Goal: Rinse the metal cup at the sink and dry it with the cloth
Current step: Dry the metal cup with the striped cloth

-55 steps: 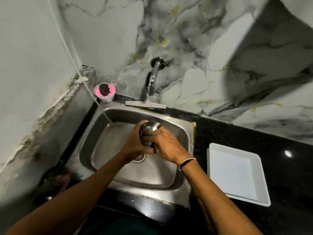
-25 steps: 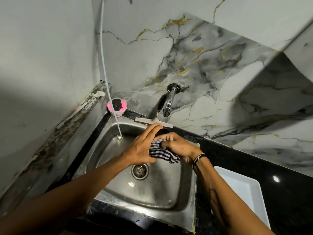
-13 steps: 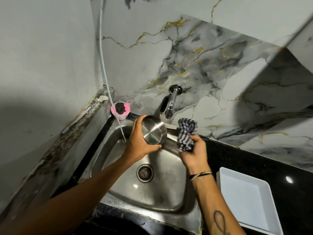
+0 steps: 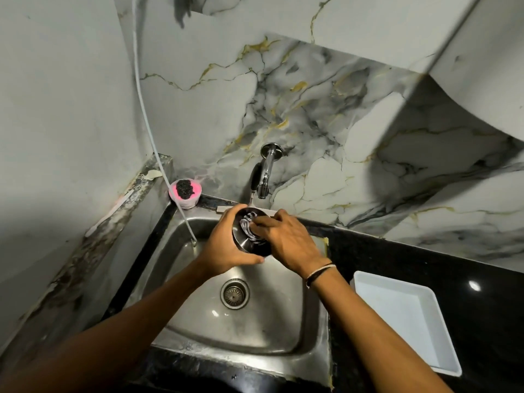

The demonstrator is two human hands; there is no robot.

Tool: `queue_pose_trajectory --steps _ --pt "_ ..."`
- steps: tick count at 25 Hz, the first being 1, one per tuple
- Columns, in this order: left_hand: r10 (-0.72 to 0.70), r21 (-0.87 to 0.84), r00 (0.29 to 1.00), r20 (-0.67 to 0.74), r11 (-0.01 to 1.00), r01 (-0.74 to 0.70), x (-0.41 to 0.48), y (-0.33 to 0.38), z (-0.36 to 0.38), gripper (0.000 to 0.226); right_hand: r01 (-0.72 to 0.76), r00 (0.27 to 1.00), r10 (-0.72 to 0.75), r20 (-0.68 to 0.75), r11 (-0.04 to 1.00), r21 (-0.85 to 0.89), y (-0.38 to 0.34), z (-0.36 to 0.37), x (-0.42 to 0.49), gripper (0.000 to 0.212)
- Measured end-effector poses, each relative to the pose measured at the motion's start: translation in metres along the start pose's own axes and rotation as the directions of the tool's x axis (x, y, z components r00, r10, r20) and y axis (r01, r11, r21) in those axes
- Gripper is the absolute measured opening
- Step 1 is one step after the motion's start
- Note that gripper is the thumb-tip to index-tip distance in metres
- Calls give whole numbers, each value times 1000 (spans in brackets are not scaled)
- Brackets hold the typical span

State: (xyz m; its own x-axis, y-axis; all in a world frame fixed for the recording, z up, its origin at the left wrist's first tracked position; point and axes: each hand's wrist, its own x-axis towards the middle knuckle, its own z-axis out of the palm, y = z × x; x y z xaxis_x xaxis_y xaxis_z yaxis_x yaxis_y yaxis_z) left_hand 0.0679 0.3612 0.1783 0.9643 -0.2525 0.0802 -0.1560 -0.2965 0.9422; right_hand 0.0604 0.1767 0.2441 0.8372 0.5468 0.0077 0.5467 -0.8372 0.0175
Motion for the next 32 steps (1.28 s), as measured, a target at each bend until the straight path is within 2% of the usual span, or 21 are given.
queue_pose_trajectory --steps 2,4,7,10,12,15,16,18,20,21,22,24,26,27,28,29,30,31,32 --pt "-31 -31 1000 5 999 31 -2 -1 -6 126 101 995 -98 -31 983 151 -6 2 -2 46" --pt "-30 -19 1000 7 999 30 -3 -2 -11 128 181 983 -185 -3 955 235 -8 2 -4 54" --pt "-43 -6 997 62 999 43 -3 1 -11 128 171 985 -164 -54 970 175 -4 -4 2 58" --pt "-49 -7 994 96 999 50 1 1 -15 126 238 970 -238 -48 971 -14 -6 -5 2 53" --pt "-34 23 996 85 999 32 3 4 -18 124 138 990 -131 61 981 -137 -2 -6 3 51" --pt "34 169 998 52 985 -42 5 12 -15 120 -19 984 70 165 956 -293 -14 -9 6 38" --pt "58 197 995 78 978 -72 6 14 -13 121 -50 971 112 211 959 -279 -20 -10 8 33" --pt "95 245 984 153 961 -130 6 14 -7 125 -105 926 140 351 988 -115 -22 -15 11 27" --pt "140 297 965 222 933 -204 6 7 -3 128 -217 864 74 498 948 234 -7 -20 13 17" --pt "166 314 955 245 919 -240 5 3 -1 128 -308 848 31 530 842 443 1 -22 12 18" --pt "188 328 949 255 906 -267 5 1 -1 127 -397 851 13 525 670 627 7 -21 9 27" --pt "218 349 945 244 889 -295 5 -3 -4 124 -498 867 82 492 190 846 9 -13 1 45" --pt "247 339 949 197 891 -302 6 -7 -8 123 -402 881 99 462 -358 843 2 2 -3 53" --pt "257 325 952 163 898 -298 7 -8 -9 124 -298 902 86 423 -586 754 -5 7 -3 54" --pt "260 307 957 125 908 -287 8 -8 -8 125 -189 920 91 382 -751 633 -11 11 -3 55" --pt "254 273 964 76 925 -265 9 -8 -5 125 -85 929 127 347 -841 534 -15 14 -3 56" --pt "235 214 972 5 949 -230 9 -9 -2 125 12 925 197 324 -869 494 -14 16 -3 58" --pt "187 127 979 -82 976 -175 9 -10 1 123 94 897 301 325 -847 523 -9 16 -4 59" --pt "97 14 982 -164 995 -96 7 -12 4 121 145 838 426 342 -777 612 -1 14 -6 61"
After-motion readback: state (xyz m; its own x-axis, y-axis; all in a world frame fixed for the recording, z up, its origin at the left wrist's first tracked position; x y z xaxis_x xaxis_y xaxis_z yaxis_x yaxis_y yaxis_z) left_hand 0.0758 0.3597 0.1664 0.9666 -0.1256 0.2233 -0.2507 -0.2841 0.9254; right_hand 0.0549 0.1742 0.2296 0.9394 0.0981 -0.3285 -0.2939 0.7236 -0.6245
